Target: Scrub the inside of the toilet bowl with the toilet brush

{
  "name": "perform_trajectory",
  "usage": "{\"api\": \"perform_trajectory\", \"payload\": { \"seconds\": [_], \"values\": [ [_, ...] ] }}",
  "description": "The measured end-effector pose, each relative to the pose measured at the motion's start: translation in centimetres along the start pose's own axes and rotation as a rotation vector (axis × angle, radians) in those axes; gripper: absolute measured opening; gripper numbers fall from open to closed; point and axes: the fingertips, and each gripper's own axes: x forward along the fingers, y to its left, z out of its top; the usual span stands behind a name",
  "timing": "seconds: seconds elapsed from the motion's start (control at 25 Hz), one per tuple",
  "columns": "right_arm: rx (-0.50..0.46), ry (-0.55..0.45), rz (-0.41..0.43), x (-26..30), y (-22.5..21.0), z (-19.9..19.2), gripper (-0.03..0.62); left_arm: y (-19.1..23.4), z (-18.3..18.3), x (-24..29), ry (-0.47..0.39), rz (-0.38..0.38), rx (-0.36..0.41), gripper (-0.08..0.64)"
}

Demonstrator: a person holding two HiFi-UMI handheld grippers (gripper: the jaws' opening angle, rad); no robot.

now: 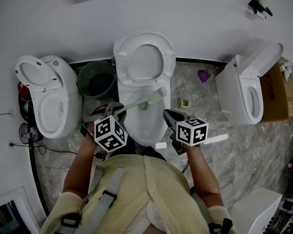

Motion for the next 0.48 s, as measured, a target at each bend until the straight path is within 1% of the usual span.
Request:
{"api": "perform_trajectory", "payload": {
  "seconds": [0.24,0.48],
  "values": [
    [0.0,-0.02,-0.008,-0.25,-0.06,0.35,0.014,-0.16,-0.05,-0.36,-0.005,0.005,-0.035,0.083],
    [0.001,-0.021,-0.002,-0.33,-0.16,0.24,0.014,-0.13,0.4,-0.51,-0.012,0.023,-0.049,0.083]
  ]
}}
